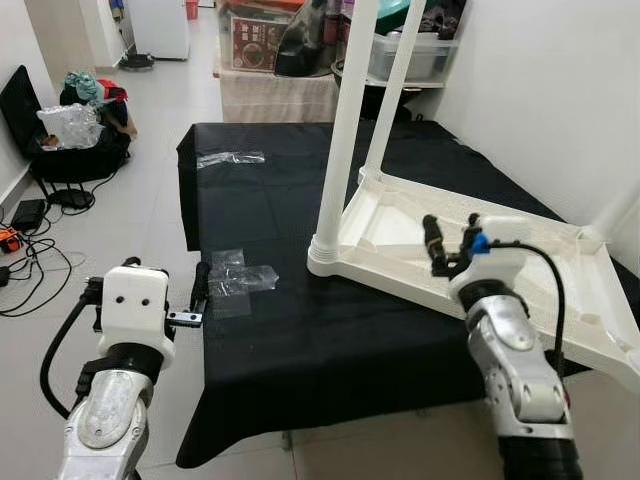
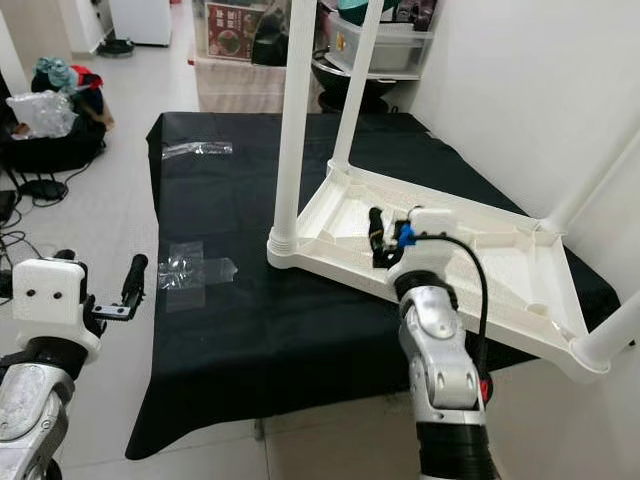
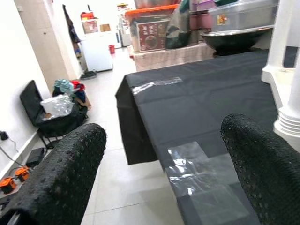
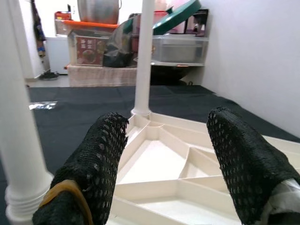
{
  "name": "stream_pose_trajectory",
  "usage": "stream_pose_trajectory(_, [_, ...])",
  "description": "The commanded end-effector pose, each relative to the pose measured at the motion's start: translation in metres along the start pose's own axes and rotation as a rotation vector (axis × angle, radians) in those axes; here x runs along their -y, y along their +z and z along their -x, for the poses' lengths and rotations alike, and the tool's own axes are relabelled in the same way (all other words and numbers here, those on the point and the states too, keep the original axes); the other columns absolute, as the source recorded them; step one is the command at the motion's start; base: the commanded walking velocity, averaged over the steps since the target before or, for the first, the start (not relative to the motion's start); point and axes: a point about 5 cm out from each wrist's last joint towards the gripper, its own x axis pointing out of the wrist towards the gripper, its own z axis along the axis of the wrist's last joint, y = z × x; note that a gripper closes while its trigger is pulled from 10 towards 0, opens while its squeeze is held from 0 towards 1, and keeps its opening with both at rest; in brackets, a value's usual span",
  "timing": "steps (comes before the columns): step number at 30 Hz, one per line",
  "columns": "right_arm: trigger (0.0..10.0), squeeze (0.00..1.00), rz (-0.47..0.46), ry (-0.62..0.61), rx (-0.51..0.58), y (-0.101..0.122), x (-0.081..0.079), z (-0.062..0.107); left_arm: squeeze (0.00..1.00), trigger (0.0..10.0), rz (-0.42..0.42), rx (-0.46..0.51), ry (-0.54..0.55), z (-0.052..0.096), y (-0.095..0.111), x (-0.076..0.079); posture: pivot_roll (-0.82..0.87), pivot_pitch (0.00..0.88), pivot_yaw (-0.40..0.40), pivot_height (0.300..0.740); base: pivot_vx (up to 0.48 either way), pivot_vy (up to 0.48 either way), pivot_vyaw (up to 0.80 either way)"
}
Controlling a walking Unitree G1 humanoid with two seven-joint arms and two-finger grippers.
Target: Building children table
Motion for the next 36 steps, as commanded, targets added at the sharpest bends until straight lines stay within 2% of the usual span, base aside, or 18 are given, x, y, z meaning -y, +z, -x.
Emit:
stream_pose_trajectory(1, [10.0, 0.0, 0.0, -0.038, 0.0, 0.0007, 0.0077, -0.0039, 0.0, 10.0, -0.019, 0.005, 0.002, -0.0031, 0.0027, -0.0029, 0.1, 0.0, -0.124, 0.74, 0.33, 0.0, 0.0])
stream_pose_trajectory(7, [10.0, 0.0, -0.011, -0.045, -0.004, -0.0001, 0.0064, -0.0047, 0.0, 10.0, -0.008, 0.014, 0.016, -0.0063, 0.0066, -0.006, 0.1, 0.0, -0.122, 0.74, 0.341, 0.0, 0.0])
stream_pose_trajectory(26, [10.0, 0.0, -0.027, -0.066, -0.019, -0.0024, 0.0027, -0.005, 0.0, 10.0, -0.007, 0.003, -0.006, -0.006, 0.0075, -0.0024, 0.1, 0.0, -0.123, 0.74, 0.333, 0.0, 0.0])
stream_pose_trajectory(36, [10.0, 0.0, -0.027, -0.107, -0.021, -0.0018, 0.0067, -0.0048, 0.0, 10.0, 0.017, -0.011, -0.012, -0.0055, 0.0062, -0.0012, 0.1, 0.0, -0.119, 0.74, 0.0, 0.0, 0.0])
